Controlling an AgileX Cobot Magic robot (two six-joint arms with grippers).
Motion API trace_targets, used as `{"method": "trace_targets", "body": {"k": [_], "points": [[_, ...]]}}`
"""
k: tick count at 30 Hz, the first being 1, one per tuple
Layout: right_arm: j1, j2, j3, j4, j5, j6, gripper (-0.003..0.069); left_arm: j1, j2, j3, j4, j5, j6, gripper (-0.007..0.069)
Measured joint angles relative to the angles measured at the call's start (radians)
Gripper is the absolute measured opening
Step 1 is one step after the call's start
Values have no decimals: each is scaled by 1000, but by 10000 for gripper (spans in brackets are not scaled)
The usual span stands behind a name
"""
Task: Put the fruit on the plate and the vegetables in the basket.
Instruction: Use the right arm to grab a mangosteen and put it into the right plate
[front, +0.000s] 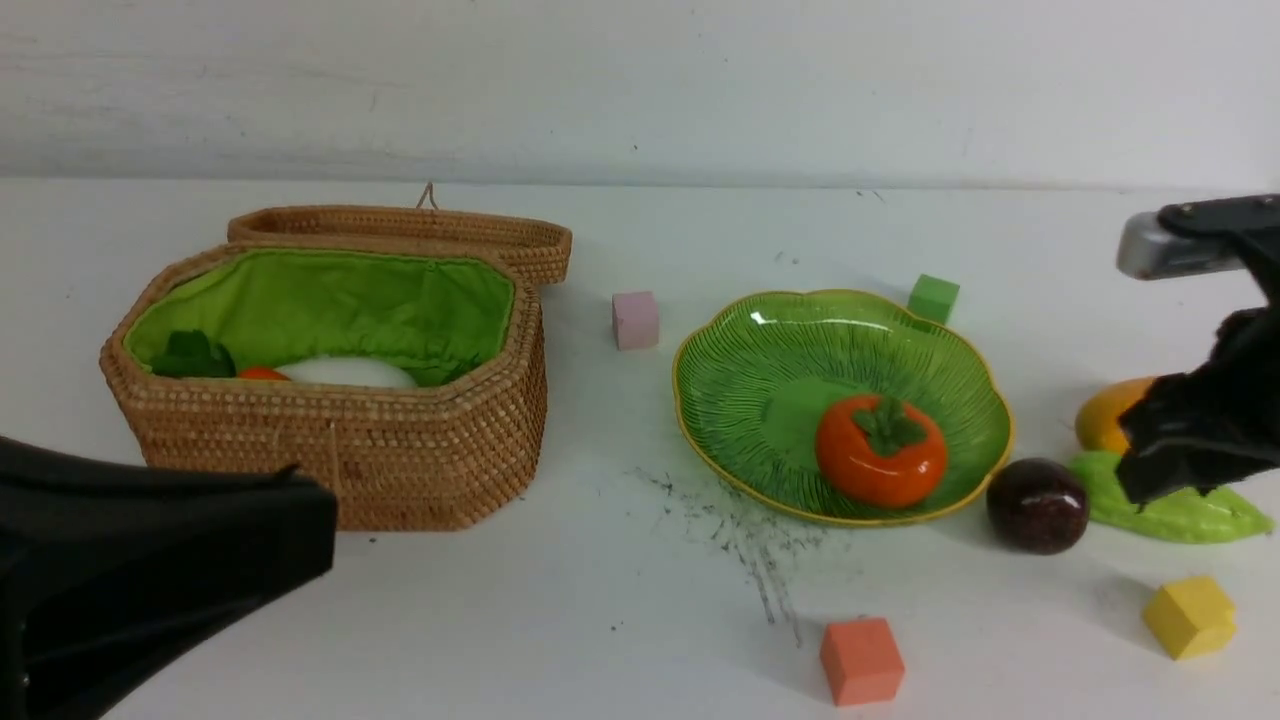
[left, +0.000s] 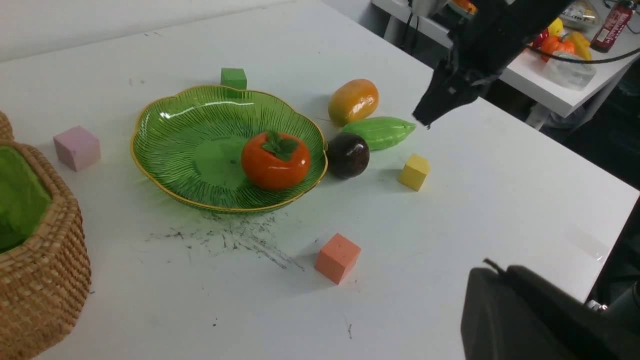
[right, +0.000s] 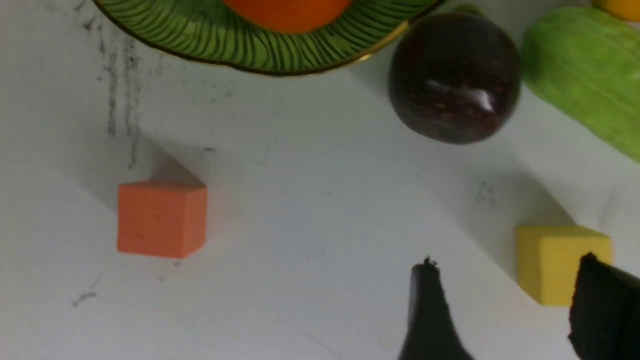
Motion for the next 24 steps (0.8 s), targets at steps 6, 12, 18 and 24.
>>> {"method": "trace_targets", "body": {"k": [6, 12, 18, 24], "points": [[0, 169, 0, 53, -164, -97, 562, 0, 0, 0, -3, 4, 0, -2], [0, 242, 0, 48, -281, -398, 622, 0, 0, 0, -3, 5, 0, 2], [0, 251, 0, 45, -294, -725, 622, 0, 0, 0, -3, 15, 0, 3], [0, 301, 0, 31, -342, -797, 622, 0, 0, 0, -11, 16, 0, 3]]}}
